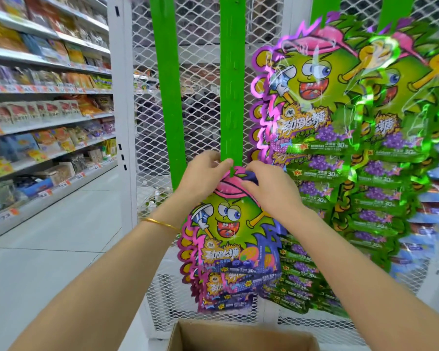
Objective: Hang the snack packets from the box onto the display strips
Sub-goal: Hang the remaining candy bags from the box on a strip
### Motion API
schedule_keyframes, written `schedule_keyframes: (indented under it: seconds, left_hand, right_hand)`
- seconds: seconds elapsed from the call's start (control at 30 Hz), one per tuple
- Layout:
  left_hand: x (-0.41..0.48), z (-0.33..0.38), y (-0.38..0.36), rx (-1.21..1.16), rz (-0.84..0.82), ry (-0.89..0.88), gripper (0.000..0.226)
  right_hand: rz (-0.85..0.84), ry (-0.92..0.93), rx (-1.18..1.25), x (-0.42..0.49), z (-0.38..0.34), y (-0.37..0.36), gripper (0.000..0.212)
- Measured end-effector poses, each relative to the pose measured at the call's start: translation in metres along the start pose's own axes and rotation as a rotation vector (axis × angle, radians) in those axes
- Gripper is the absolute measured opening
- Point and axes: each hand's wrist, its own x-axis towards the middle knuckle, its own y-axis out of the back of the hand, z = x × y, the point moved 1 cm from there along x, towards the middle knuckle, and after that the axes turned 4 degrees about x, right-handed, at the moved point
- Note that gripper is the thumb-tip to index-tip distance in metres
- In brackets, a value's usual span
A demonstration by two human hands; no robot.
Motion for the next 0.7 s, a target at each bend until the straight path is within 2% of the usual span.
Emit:
schedule_keyframes:
  seconds: [0.07,0.13,0.2,0.27,0.33,0.43,0.47,0.53,0.6,0.7]
  left_hand:
    - [-0.008,-0.012,-0.007,0.140,0.027,-0.074,0.048]
    - [-0.021,-0.025,-0.013,0.248,0.124,-0.139,0.056]
    - [-0.049,-0.039,-0.019,0.263,0.247,-0.198,0.054]
    - [-0.089,-0.061,-0.033,0.212,0.298,-0.259,0.045]
    - [-0.133,-0.096,-0.064,0.185,0.154,-0.245,0.039]
    - [-0.188,-0.146,-0.107,0.209,-0.209,-0.147,0.039]
    - [-0.203,-0.164,-0.123,0.233,-0.316,-0.122,0.042]
    - [-0.219,-0.190,-0.145,0.272,-0.503,-0.041,0.044]
    - [-0.224,-0.205,-0.161,0.308,-0.620,-0.022,0.044]
    - [-0.221,-0.217,-0.172,0.351,-0.674,-0.014,0.042]
  right_hand:
    - [0.096,-0.020,-0.162,-0.012,0.001,-0.006,0.033]
    - [0.305,0.023,-0.291,-0.029,0.003,-0.014,0.034]
    - [0.516,0.136,-0.233,-0.060,0.009,-0.031,0.030]
    - [0.504,0.193,-0.068,-0.102,0.020,-0.060,0.024]
    - [0.265,0.106,0.013,-0.147,0.041,-0.106,0.020]
    - [-0.259,-0.205,0.043,-0.208,0.092,-0.184,0.023]
    - [-0.386,-0.315,0.042,-0.230,0.113,-0.213,0.025]
    - [-0.545,-0.479,0.054,-0.270,0.151,-0.258,0.025]
    - [-0.671,-0.561,0.029,-0.300,0.177,-0.290,0.025]
    - [-0.859,-0.599,0.033,-0.327,0.201,-0.329,0.034]
